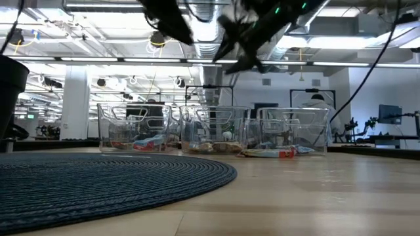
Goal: Pick and place Granola Bars by type
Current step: Put the red granola bar into the left transparent bin
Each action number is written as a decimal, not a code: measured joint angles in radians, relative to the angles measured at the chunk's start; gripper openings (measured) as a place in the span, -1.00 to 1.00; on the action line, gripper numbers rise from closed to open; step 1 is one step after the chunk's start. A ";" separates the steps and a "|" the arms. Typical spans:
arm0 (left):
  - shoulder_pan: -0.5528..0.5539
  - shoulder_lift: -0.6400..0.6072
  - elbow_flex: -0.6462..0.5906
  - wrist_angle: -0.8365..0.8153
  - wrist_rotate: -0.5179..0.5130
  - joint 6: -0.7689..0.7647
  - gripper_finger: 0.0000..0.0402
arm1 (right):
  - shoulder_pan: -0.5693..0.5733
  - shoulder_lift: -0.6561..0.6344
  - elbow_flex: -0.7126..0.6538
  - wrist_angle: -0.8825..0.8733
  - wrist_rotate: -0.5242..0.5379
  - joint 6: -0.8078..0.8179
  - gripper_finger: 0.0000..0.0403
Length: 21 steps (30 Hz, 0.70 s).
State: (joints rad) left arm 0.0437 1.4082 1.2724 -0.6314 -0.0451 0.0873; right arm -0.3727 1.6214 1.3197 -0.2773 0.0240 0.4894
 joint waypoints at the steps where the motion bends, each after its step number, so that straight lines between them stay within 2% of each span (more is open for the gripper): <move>1: -0.004 0.023 0.000 0.010 0.007 0.008 0.07 | 0.006 -0.032 0.000 -0.025 0.021 -0.019 0.23; 10: -0.019 0.196 0.000 0.193 0.018 0.045 0.07 | 0.063 -0.373 0.000 -0.287 0.218 -0.079 0.21; 18: -0.081 0.324 0.006 0.394 0.006 0.190 0.07 | 0.225 -0.623 -0.001 -0.505 0.499 0.000 0.21; 21: -0.099 0.383 0.029 0.434 -0.044 0.225 0.07 | 0.297 -0.682 -0.001 -0.577 0.587 0.056 0.21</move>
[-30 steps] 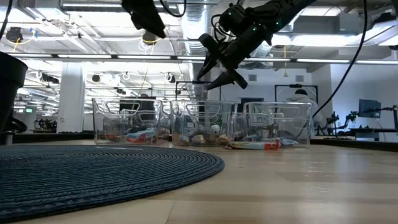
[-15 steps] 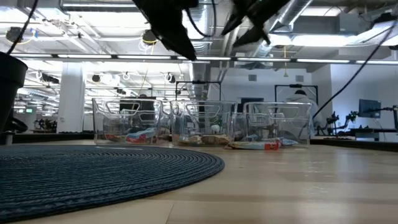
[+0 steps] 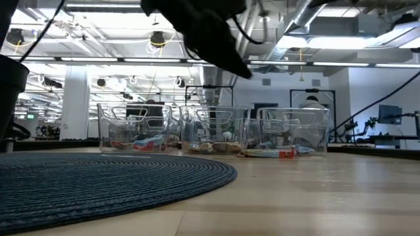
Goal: Pick and place Granola Bars by type
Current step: Put the red granola bar into the left transparent bin
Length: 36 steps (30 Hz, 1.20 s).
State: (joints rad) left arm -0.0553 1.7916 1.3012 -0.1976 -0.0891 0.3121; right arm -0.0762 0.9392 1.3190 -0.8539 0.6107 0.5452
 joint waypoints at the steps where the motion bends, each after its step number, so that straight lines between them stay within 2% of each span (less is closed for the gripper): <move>1: -0.004 0.018 0.009 -0.001 -0.022 0.002 0.07 | 0.023 -0.012 0.000 -0.011 0.028 0.016 0.21; 6: 0.001 0.121 0.091 0.000 -0.077 -0.001 0.07 | 0.127 -0.045 0.001 -0.067 0.123 0.057 0.21; 10: 0.006 0.205 0.165 -0.035 -0.093 -0.003 0.07 | 0.180 -0.035 0.000 -0.092 0.160 0.057 0.21; 23: 0.038 0.410 0.405 -0.249 -0.160 -0.110 0.07 | 0.194 0.031 0.000 -0.141 0.178 0.076 0.21; 26: 0.036 0.438 0.421 -0.256 -0.185 -0.110 0.07 | 0.193 0.032 0.000 -0.157 0.178 0.076 0.21; 32: 0.040 0.439 0.412 -0.247 -0.318 -0.104 0.04 | 0.193 0.031 0.000 -0.164 0.177 0.076 0.21; 36: 0.052 0.439 0.412 -0.249 -0.285 -0.069 -0.09 | 0.193 0.031 0.000 -0.166 0.178 0.076 0.21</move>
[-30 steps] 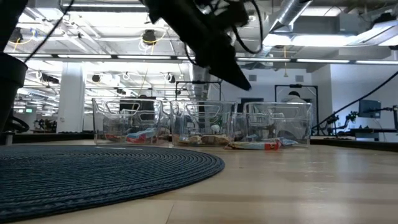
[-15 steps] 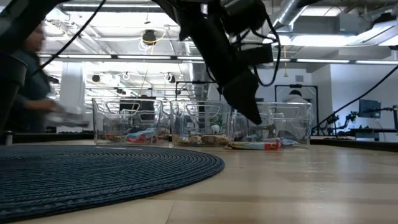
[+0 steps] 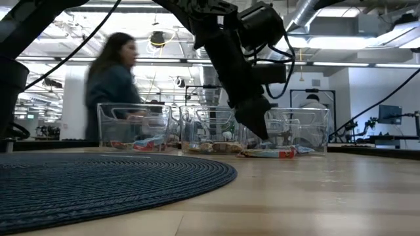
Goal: Pick and place Granola Bars by type
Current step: Put the red granola bar into the left transparent bin
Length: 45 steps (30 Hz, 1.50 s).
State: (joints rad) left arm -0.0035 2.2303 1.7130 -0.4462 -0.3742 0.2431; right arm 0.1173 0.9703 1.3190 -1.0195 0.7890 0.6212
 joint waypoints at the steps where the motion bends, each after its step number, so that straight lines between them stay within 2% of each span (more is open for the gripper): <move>1: 0.001 0.000 0.000 -0.008 0.019 -0.001 -0.12 | 0.000 0.000 0.000 -0.004 0.000 0.000 0.21; 4: 0.003 0.000 0.000 -0.021 0.068 -0.003 -0.21 | 0.000 0.000 0.000 -0.025 0.001 0.000 0.21; 7: 0.005 -0.001 0.000 -0.018 0.075 -0.021 -0.27 | 0.000 0.000 0.000 -0.024 0.002 0.000 0.21; 11: 0.008 -0.001 -0.001 -0.016 0.083 -0.029 -0.29 | 0.000 0.000 0.000 -0.024 0.002 0.000 0.21; 13: 0.008 -0.002 -0.001 -0.019 0.120 -0.026 -0.29 | 0.000 0.000 0.000 -0.024 0.003 0.000 0.21; 17: 0.004 -0.002 -0.001 -0.029 0.208 0.042 -0.29 | 0.000 0.000 0.000 -0.024 0.012 0.000 0.21; 24: 0.006 -0.002 -0.001 -0.033 0.275 0.141 -0.29 | 0.000 0.000 0.000 -0.024 0.013 0.000 0.21; 27: 0.006 -0.002 -0.001 -0.040 0.311 0.252 -0.29 | 0.000 0.000 0.000 -0.025 0.013 0.000 0.21; 32: -0.013 -0.003 -0.002 -0.057 0.306 0.512 -0.29 | 0.000 0.000 0.000 -0.027 0.013 0.000 0.21; 36: -0.017 -0.003 -0.002 -0.048 0.241 0.716 -0.30 | 0.000 0.000 0.000 -0.027 0.013 0.000 0.21; 40: -0.003 -0.003 -0.002 0.021 0.132 0.915 -0.30 | 0.000 0.000 0.000 -0.027 0.013 0.001 0.21; 45: 0.045 -0.004 -0.002 0.097 0.157 1.165 -0.30 | 0.000 0.000 0.000 -0.027 0.013 0.008 0.21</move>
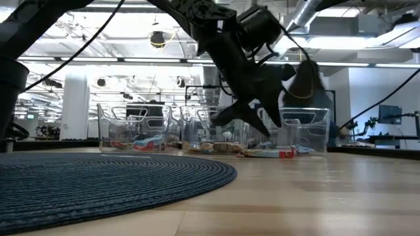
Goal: Pick and place Granola Bars by type
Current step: Put the red granola bar into the left transparent bin
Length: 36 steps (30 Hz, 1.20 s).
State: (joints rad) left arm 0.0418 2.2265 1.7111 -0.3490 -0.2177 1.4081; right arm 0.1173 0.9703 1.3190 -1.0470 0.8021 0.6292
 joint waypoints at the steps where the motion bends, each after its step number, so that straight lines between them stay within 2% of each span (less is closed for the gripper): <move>1: 0.006 0.000 0.000 0.004 -0.001 0.038 -0.30 | 0.000 0.000 0.000 0.000 0.000 0.002 0.21; 4: 0.014 0.000 0.000 0.003 0.009 0.099 -0.30 | 0.000 0.000 0.000 0.000 0.000 0.008 0.21; 9: 0.016 0.000 0.000 -0.019 0.055 0.115 -0.30 | 0.000 0.000 0.000 0.000 0.010 0.008 0.21; 13: 0.016 0.022 0.002 0.003 0.053 0.126 -0.30 | 0.000 0.000 0.000 0.000 0.012 0.007 0.21; 19: 0.017 0.092 0.003 0.016 -0.016 0.175 -0.30 | 0.000 0.000 -0.001 -0.001 0.012 0.002 0.21; 25: 0.013 0.097 0.001 0.074 -0.073 0.116 -0.30 | 0.000 0.000 -0.037 -0.002 0.008 0.024 0.21; 31: 0.009 0.088 0.026 0.097 -0.151 0.125 -0.30 | 0.000 0.000 -0.055 -0.008 0.008 0.026 0.21; 36: 0.009 0.087 0.034 0.131 -0.159 0.144 -0.30 | 0.000 0.000 -0.068 -0.015 0.009 0.026 0.21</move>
State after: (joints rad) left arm 0.0505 2.3135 1.7451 -0.2183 -0.3763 1.5517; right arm 0.1173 0.9699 1.2514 -1.0623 0.8112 0.6548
